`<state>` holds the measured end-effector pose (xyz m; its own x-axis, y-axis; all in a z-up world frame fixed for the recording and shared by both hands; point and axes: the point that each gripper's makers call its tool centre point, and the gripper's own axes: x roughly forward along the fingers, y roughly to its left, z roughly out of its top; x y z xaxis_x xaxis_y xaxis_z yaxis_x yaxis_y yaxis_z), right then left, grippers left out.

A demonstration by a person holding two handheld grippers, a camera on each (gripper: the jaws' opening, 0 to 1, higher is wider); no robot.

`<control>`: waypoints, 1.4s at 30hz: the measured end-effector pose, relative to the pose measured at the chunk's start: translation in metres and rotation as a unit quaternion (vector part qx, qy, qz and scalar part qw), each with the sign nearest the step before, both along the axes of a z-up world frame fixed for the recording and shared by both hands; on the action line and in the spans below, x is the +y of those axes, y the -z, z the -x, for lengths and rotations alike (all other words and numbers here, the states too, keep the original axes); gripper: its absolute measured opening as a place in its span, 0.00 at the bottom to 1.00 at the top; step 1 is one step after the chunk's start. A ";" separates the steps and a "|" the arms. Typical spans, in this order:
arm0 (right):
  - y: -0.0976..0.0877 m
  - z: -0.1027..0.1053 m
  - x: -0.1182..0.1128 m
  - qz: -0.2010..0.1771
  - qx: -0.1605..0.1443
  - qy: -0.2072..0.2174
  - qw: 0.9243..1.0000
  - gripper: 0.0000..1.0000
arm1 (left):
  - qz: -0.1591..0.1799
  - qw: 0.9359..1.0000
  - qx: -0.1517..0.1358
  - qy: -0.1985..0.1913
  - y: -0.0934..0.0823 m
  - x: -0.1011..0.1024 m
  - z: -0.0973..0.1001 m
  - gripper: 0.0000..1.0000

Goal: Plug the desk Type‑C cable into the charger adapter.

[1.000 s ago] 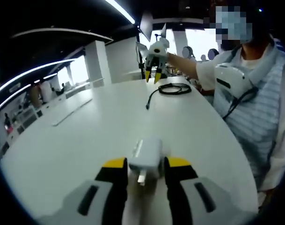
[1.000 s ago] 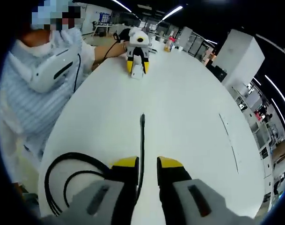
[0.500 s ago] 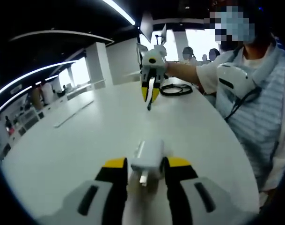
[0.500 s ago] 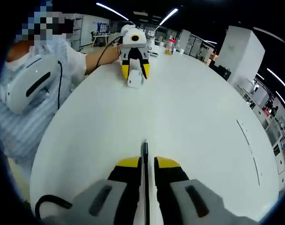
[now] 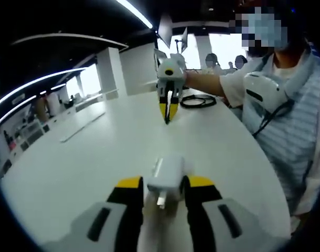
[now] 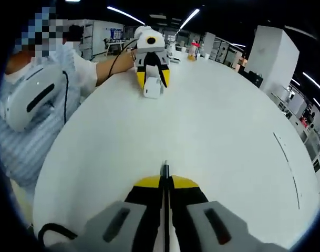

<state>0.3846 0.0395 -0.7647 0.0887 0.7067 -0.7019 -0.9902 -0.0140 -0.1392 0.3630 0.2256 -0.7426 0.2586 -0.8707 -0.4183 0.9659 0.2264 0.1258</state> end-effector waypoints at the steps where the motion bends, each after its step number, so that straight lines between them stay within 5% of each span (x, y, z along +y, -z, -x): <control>1: 0.000 0.000 0.000 0.000 0.000 -0.001 1.000 0.04 | 0.000 1.000 0.000 0.000 0.000 0.000 0.000 0.29; 17: -0.001 0.004 -0.001 0.009 -0.019 -0.011 1.000 0.03 | 0.008 1.000 0.027 0.005 0.002 -0.003 -0.001 0.25; 42: -0.008 0.010 0.004 -0.004 -0.030 -0.013 0.999 0.03 | 0.006 1.000 0.017 -0.012 -0.002 -0.020 -0.011 0.24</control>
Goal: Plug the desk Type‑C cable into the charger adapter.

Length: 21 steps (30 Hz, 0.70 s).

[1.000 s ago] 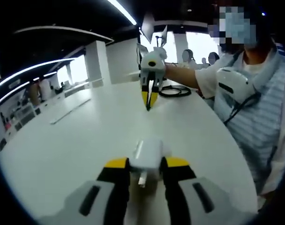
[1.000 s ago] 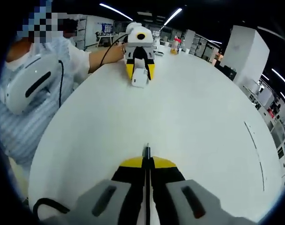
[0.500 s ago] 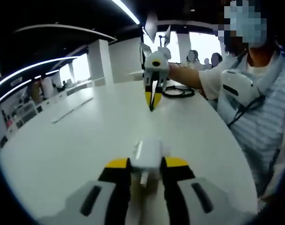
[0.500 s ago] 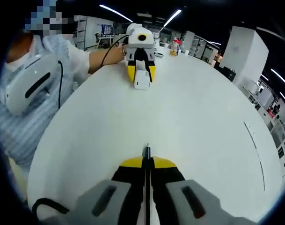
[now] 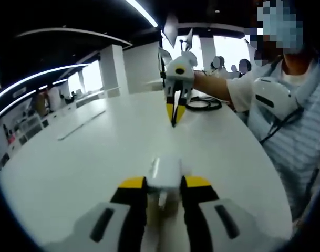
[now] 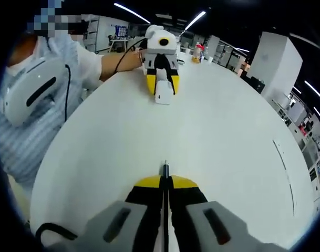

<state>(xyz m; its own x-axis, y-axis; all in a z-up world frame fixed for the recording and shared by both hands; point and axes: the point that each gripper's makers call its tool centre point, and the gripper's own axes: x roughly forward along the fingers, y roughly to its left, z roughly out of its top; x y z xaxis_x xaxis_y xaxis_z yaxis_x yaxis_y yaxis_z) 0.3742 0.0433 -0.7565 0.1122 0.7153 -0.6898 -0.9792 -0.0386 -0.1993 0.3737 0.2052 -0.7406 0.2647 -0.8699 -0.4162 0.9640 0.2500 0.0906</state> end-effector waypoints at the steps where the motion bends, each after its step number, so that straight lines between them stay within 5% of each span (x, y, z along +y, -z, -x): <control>1: -0.001 0.001 0.001 -0.001 -0.002 -0.001 1.000 0.03 | 0.000 1.000 0.000 -0.001 0.000 -0.001 -0.001 0.24; 21: -0.008 0.013 0.021 -0.040 -0.008 -0.004 0.999 0.03 | 0.023 1.000 -0.006 0.020 -0.004 -0.044 -0.001 0.24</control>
